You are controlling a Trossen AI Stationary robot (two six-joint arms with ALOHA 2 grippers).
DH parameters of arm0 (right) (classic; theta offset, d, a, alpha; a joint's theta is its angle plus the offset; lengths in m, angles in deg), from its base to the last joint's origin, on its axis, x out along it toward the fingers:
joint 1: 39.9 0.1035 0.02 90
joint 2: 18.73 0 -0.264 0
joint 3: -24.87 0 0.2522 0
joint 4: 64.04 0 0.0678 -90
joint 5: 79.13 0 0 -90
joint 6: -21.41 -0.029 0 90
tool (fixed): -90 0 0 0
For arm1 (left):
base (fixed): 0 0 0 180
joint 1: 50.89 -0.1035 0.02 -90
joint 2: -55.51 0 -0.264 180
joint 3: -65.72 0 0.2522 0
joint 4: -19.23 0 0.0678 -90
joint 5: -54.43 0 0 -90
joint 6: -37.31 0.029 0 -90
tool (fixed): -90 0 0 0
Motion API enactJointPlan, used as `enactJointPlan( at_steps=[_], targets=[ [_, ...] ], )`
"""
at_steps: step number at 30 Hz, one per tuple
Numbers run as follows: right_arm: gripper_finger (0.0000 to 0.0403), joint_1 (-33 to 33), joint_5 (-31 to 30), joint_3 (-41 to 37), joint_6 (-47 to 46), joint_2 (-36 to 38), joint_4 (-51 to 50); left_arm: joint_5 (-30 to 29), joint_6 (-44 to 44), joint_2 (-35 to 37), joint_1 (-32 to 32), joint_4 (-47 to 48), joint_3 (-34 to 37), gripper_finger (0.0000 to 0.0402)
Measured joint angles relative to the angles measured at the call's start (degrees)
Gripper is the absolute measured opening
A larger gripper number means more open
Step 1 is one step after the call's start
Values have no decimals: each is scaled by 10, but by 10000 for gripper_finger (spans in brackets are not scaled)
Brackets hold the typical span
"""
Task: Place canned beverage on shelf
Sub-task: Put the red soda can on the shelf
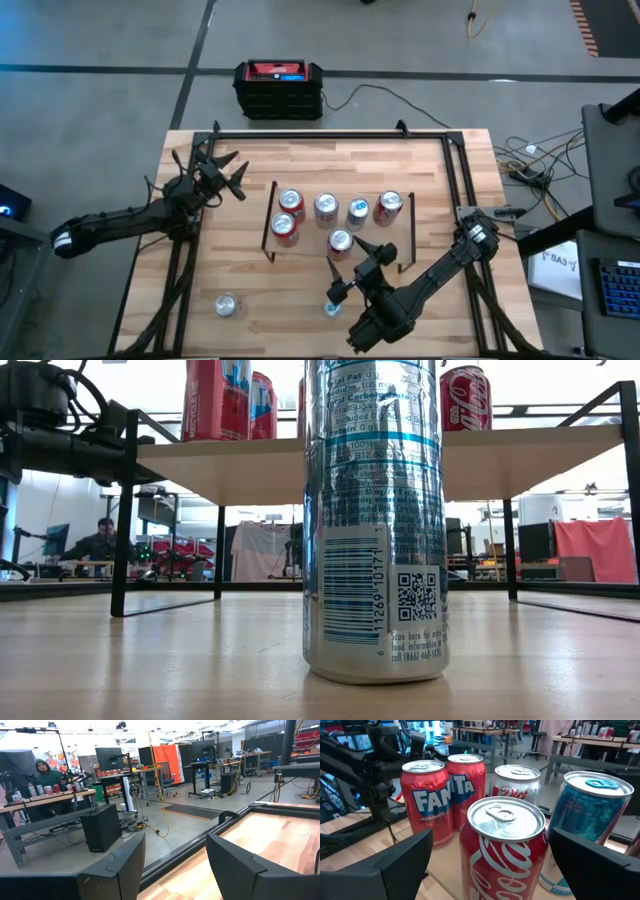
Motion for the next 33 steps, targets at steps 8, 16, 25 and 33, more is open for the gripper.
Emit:
enactJointPlan(
  at_steps=[8,16,25,33],
  targets=[
    [385,18,0,0,-18,0,1,0,0,0,0,0,0,195],
    [385,41,55,-1,-46,0,6,0,0,0,0,0,0,195],
    [384,94,66,-8,-95,-19,12,0,0,0,0,0,0,195],
    [384,111,57,-58,-248,-47,0,0,0,0,0,0,0,195]
  ],
)
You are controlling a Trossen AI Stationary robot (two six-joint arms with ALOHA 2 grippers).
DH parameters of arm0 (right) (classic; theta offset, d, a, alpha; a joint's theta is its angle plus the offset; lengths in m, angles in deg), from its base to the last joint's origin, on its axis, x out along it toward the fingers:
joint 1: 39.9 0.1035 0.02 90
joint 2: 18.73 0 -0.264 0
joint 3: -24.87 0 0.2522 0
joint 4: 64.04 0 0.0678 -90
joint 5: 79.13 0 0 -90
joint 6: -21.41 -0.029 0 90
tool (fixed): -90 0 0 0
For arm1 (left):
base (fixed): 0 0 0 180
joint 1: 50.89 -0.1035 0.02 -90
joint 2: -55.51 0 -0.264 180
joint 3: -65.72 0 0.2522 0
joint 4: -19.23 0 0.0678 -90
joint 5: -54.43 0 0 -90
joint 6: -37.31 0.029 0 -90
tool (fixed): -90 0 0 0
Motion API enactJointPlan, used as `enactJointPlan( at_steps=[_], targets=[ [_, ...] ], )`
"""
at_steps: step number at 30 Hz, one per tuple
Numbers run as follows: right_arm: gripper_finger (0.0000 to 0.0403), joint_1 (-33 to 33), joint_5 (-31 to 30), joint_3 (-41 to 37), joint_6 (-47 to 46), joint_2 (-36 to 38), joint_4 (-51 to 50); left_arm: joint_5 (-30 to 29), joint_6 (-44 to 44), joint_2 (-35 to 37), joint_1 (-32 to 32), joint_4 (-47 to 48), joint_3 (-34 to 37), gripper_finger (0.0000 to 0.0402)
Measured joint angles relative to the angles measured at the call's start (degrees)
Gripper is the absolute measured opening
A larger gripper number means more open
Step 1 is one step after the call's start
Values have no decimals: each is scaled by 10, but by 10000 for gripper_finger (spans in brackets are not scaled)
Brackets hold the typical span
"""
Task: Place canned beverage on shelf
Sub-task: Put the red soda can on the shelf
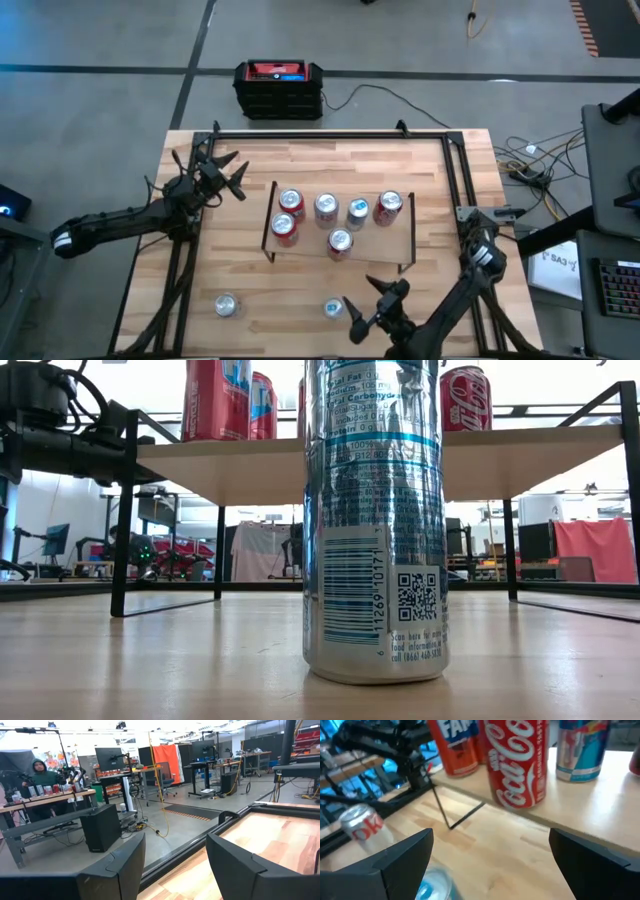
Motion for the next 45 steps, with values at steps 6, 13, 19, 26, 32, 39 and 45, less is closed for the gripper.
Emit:
enactJointPlan(
  at_steps=[6,13,19,26,32,39,45],
  targets=[
    [384,-14,-27,-62,-60,0,7,0,0,0,0,0,0,195],
    [384,-30,-95,-106,-19,0,87,0,0,0,0,0,0,195],
    [384,-53,-96,-102,67,0,151,0,0,0,0,0,0,195],
    [384,-72,-141,-83,203,0,226,0,0,0,0,0,0,195],
    [384,-89,-151,-68,245,0,231,0,0,0,0,0,0,195],
    [384,-104,-155,-68,252,0,230,0,0,0,0,0,0,195],
    [384,-109,-139,-69,236,0,230,0,0,0,0,0,0,195]
  ],
)
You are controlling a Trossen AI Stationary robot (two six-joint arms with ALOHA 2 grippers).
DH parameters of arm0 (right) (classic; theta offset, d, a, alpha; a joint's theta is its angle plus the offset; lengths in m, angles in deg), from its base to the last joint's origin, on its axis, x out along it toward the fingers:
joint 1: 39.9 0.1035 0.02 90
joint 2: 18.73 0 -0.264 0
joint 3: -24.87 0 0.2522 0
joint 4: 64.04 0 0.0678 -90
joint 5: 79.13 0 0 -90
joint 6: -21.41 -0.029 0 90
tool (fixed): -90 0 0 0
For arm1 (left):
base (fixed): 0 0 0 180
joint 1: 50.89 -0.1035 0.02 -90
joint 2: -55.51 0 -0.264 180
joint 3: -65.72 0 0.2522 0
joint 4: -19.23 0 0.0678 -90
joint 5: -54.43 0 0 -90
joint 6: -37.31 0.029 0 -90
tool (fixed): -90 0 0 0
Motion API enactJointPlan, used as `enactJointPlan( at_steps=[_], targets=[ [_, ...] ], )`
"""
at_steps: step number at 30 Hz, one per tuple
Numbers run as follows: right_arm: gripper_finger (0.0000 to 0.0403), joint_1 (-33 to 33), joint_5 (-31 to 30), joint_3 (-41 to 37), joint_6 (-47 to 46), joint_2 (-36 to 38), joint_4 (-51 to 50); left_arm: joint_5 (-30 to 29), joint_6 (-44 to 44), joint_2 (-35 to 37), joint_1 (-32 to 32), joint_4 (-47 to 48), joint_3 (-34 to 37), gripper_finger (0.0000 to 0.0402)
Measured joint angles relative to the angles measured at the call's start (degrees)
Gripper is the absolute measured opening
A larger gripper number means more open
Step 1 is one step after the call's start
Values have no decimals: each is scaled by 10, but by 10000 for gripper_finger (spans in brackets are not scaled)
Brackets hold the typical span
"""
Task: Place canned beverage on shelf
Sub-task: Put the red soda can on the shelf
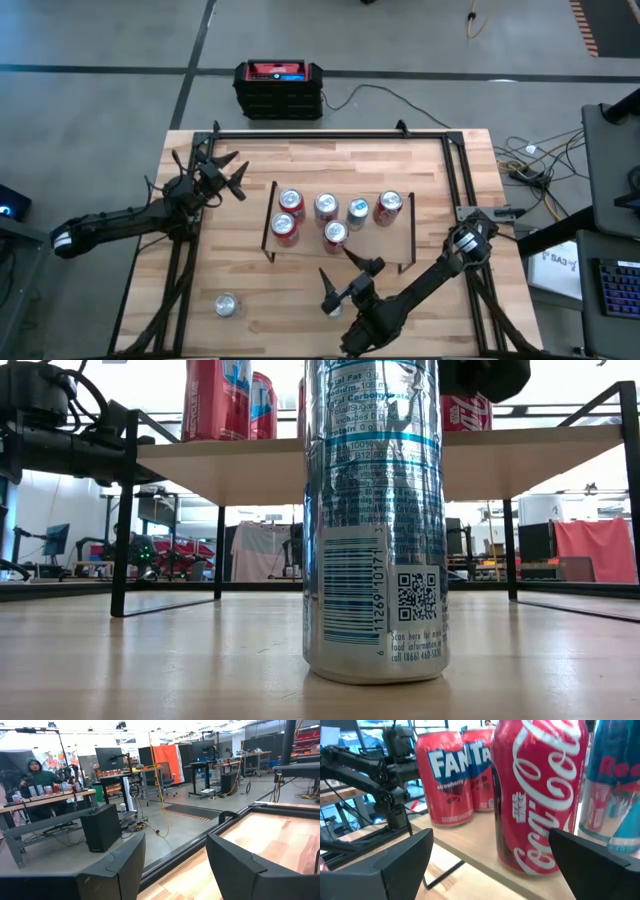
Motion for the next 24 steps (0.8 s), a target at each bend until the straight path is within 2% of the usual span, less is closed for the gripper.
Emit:
enactJointPlan(
  at_steps=[9,16,24],
  targets=[
    [384,3,2,0,2,0,-16,0,0,0,0,0,0,195],
    [384,4,4,-1,-112,1,-109,0,0,0,0,0,0,195],
    [384,-20,4,-1,-113,1,-116,0,0,0,0,0,0,195]
  ],
)
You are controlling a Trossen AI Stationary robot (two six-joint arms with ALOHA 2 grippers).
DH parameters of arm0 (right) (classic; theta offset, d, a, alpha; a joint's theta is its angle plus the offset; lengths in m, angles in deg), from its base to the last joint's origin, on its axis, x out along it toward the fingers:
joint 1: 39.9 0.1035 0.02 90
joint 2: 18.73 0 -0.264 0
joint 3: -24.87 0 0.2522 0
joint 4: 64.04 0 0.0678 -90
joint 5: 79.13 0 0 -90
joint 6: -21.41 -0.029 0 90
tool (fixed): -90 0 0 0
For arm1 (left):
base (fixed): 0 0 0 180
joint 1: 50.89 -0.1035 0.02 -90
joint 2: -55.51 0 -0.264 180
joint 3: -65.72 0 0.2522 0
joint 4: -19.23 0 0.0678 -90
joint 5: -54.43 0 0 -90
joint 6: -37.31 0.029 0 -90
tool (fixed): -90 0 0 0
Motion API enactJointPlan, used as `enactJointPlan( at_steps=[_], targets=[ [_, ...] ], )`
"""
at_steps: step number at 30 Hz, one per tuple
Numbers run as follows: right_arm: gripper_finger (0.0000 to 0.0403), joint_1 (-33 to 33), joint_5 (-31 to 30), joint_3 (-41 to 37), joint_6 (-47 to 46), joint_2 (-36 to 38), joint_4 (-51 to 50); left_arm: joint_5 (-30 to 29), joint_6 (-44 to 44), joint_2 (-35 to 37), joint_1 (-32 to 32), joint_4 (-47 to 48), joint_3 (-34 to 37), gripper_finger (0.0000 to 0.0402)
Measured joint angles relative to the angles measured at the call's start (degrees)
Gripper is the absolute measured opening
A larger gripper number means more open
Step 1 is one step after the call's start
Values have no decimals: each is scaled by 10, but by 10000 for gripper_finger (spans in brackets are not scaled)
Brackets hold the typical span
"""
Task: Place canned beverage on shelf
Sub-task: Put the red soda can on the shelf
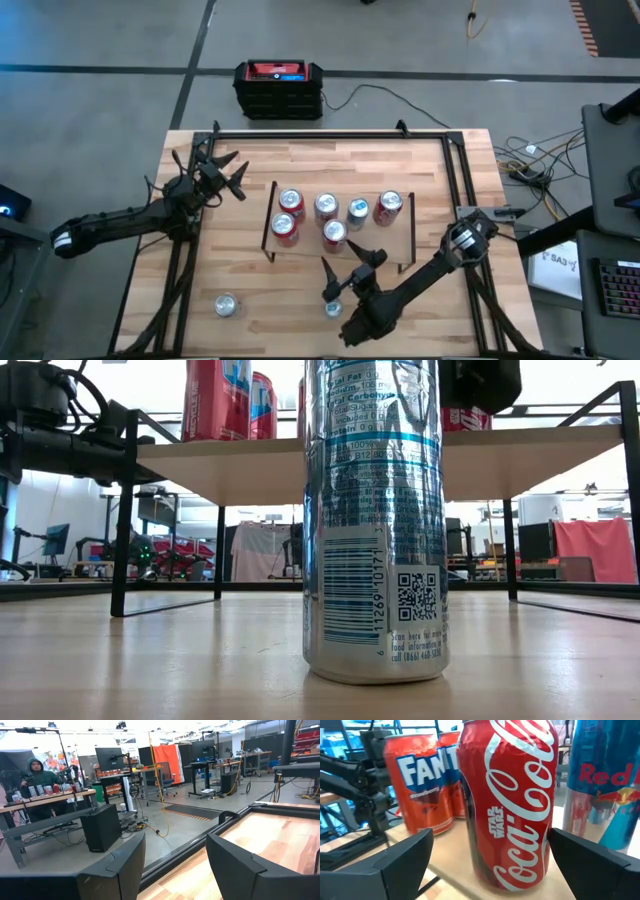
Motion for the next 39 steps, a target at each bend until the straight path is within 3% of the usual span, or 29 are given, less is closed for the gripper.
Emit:
enactJointPlan(
  at_steps=[11,19,39],
  targets=[
    [384,-9,11,0,-8,0,-20,0,0,0,0,0,0,195],
    [384,-13,13,0,-82,2,-100,0,0,0,0,0,0,195],
    [383,-49,11,0,-59,5,-95,0,0,0,0,0,0,195]
  ],
)
